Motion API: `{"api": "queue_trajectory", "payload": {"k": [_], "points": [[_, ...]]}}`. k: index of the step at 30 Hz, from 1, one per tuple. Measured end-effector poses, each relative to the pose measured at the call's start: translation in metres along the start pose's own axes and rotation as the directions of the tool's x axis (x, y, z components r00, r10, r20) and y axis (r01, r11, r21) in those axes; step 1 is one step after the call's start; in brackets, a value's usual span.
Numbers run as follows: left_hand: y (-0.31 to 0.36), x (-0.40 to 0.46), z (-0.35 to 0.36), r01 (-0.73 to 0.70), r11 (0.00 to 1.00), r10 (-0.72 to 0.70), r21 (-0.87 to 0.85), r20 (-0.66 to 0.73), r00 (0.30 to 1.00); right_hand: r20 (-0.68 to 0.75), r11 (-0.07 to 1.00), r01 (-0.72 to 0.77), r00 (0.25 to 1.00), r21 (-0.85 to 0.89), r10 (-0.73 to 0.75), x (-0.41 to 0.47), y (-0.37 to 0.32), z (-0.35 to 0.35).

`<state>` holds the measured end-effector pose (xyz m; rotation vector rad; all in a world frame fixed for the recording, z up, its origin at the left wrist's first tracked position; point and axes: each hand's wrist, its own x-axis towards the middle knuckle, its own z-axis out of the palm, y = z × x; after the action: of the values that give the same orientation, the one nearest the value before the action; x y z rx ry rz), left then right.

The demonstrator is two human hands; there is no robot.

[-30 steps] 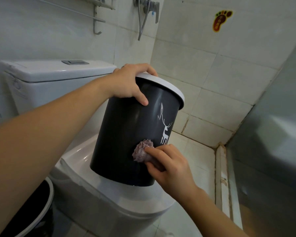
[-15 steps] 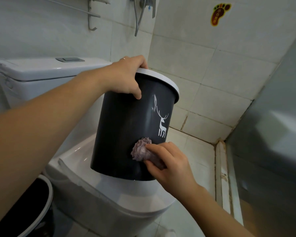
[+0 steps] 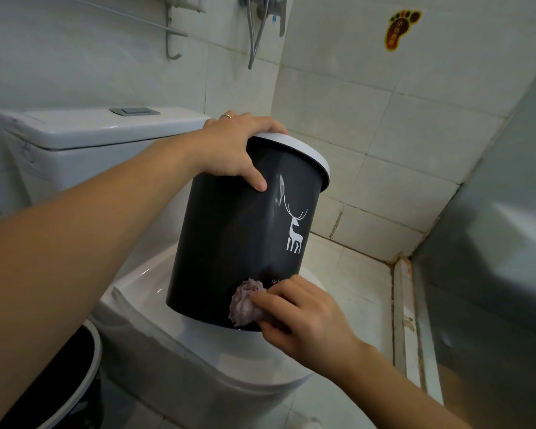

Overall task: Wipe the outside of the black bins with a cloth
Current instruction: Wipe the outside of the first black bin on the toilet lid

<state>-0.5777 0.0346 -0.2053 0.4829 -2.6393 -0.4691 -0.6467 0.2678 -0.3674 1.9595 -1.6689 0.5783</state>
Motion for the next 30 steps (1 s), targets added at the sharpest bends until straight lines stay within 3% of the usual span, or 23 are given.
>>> {"api": "queue_trajectory", "payload": {"k": [3, 10, 22, 28, 30], "points": [[0.001, -0.001, -0.001, -0.006, 1.0, 0.006, 0.013, -0.001, 1.0, -0.007, 1.0, -0.014, 1.0, -0.006, 0.014, 0.016, 0.008, -0.01], [0.0, 0.0, 0.0, -0.028, 0.997, 0.028, 0.066, 0.002, 1.0, -0.229, 0.965, -0.258, 0.943, -0.05, 0.241, 0.065, 0.032, -0.028], [-0.003, -0.003, -0.001, -0.02, 0.999, 0.019, 0.033, 0.003, 1.0, 0.012, 0.998, 0.019, 1.0, -0.059, -0.018, 0.01, 0.003, -0.003], [0.0, -0.002, 0.001, -0.045, 0.995, 0.046, 0.084, -0.02, 0.999, -0.191, 0.969, -0.244, 0.954, -0.038, 0.233, 0.054, 0.024, -0.022], [0.0, -0.002, 0.0, -0.037, 0.996, 0.039, 0.086, -0.018, 0.999, -0.218, 0.964, -0.261, 0.944, -0.042, 0.246, 0.058, 0.025, -0.021]]}}
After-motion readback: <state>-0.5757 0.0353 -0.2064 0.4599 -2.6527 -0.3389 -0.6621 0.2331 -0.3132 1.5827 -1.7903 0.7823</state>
